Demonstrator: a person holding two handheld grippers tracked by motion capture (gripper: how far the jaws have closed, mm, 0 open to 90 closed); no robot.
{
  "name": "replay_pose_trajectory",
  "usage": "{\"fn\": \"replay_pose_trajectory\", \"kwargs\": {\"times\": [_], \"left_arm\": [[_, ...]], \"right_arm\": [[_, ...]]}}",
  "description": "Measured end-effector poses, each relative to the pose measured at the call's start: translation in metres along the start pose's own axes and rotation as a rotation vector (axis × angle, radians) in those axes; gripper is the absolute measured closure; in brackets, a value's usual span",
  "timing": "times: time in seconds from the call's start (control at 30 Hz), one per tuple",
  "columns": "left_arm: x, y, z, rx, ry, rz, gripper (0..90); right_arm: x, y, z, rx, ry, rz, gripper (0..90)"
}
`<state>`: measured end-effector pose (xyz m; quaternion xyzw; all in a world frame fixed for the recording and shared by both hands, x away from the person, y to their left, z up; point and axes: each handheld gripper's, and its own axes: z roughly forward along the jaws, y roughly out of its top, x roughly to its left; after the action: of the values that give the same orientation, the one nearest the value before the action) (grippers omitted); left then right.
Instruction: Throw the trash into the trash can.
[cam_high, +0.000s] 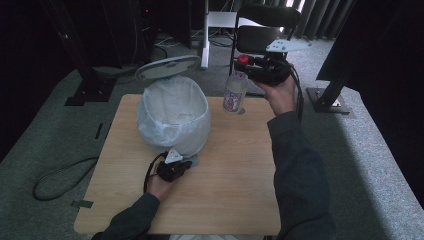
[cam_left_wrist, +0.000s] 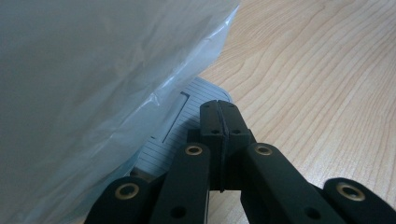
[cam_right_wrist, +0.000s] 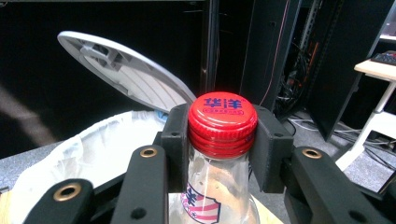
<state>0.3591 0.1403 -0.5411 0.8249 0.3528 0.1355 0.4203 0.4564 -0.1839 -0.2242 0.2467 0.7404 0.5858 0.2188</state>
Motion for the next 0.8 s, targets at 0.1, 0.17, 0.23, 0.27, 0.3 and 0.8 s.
{"fn": "replay_pose_trajectory", "kwargs": {"times": [0.1, 0.17, 0.23, 0.27, 0.3, 0.8], "left_arm": [[0.0, 0.0, 0.0, 0.001, 0.0, 0.002, 90.0], [0.0, 0.0, 0.0, 0.0, -0.001, -0.001, 90.0], [0.0, 0.0, 0.0, 0.0, 0.0, 0.001, 90.0], [0.0, 0.0, 0.0, 0.0, 0.001, 0.001, 90.0], [0.0, 0.0, 0.0, 0.0, 0.0, 0.0, 90.0], [-0.001, 0.0, 0.001, -0.005, 0.001, -0.007, 90.0]], "right_arm": [[0.001, 0.005, -0.001, -0.005, -0.002, -0.006, 62.1], [0.001, 0.006, -0.001, -0.01, -0.001, -0.007, 62.1], [0.002, 0.01, -0.001, -0.018, 0.001, -0.005, 62.1], [0.003, 0.01, -0.001, -0.019, 0.0, -0.006, 62.1], [0.003, 0.011, -0.001, -0.021, 0.0, -0.007, 62.1], [0.011, 0.024, 0.006, -0.041, 0.014, -0.02, 62.1]]}}
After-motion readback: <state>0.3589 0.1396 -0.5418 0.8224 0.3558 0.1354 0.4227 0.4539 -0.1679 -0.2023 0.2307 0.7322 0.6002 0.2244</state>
